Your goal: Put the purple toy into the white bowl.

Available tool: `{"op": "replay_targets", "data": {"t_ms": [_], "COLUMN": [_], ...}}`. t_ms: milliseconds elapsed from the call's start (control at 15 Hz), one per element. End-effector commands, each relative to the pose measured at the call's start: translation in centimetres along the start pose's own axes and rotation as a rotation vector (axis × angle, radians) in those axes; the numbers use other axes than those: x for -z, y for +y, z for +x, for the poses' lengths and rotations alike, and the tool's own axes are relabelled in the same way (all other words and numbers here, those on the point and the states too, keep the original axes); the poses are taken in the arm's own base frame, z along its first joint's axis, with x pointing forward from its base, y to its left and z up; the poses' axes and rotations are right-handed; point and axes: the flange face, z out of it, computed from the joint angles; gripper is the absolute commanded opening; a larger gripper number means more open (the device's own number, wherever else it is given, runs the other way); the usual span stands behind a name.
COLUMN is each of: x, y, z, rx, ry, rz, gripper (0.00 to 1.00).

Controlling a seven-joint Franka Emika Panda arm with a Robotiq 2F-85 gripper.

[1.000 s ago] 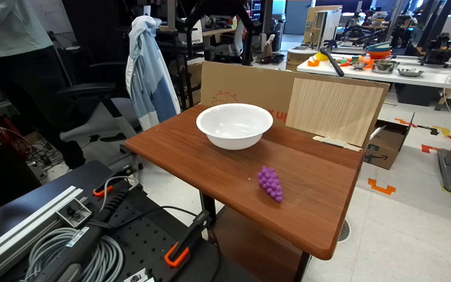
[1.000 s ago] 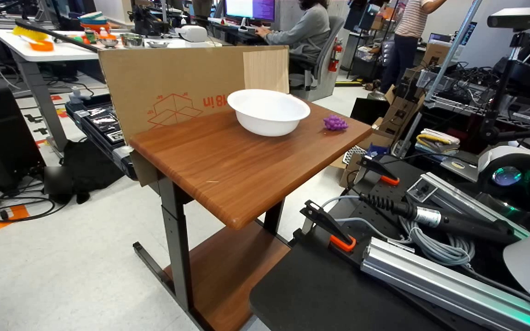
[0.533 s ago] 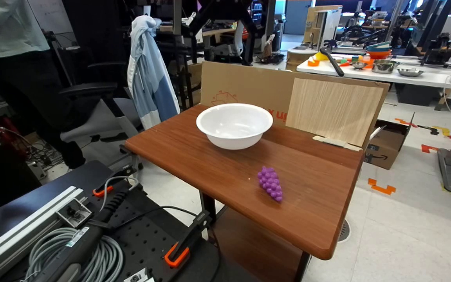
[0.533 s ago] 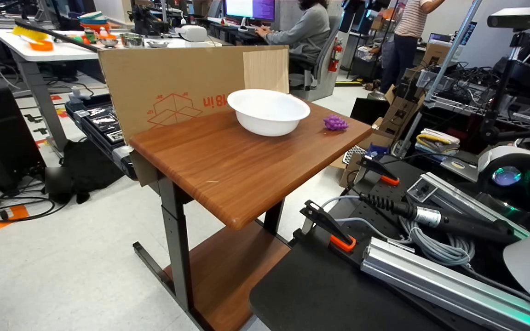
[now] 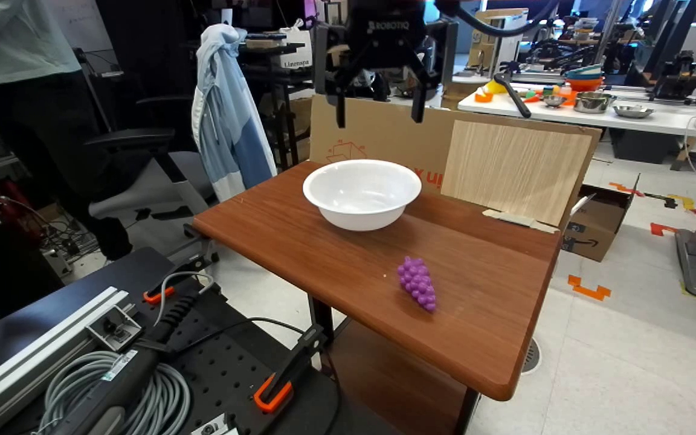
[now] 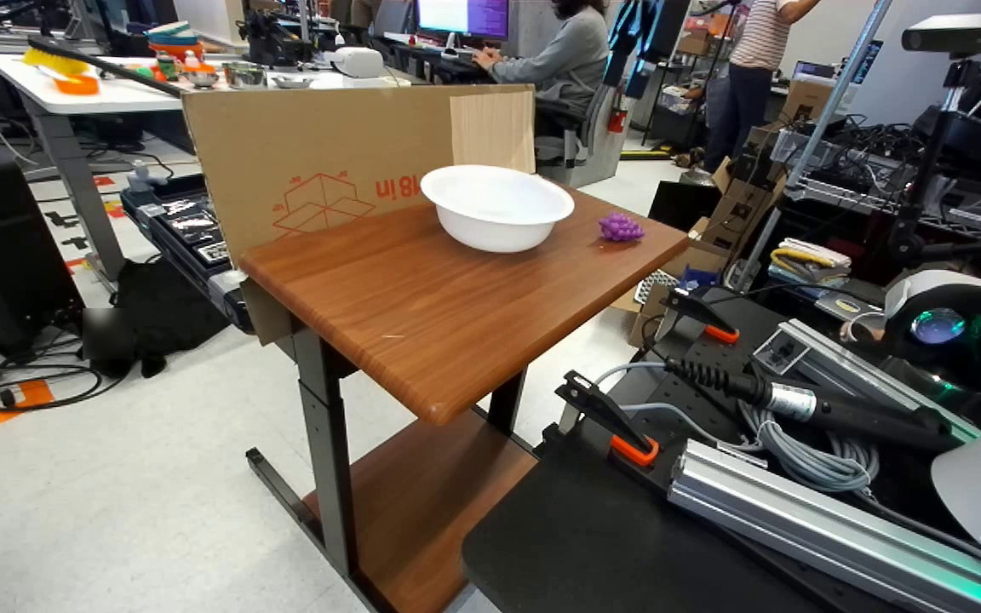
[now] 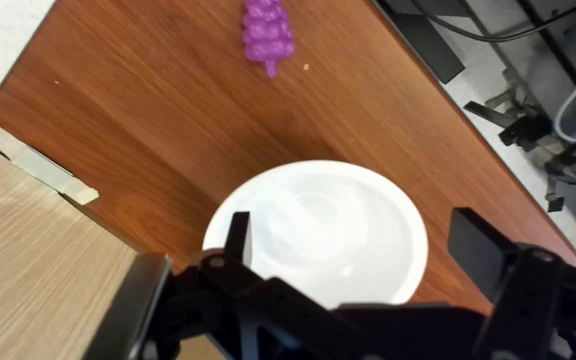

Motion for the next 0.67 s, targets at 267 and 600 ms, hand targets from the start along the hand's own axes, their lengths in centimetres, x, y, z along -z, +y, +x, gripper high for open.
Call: {"op": "replay_targets", "data": {"t_ms": [267, 600], "x": [-9.2, -13.6], "y": [10.0, 10.7], "z": [0.8, 1.1], "rx": [-0.166, -0.229], "ry": [-0.103, -0.157], "rz": [0.044, 0.156], "gripper": [1.00, 1.00]}}
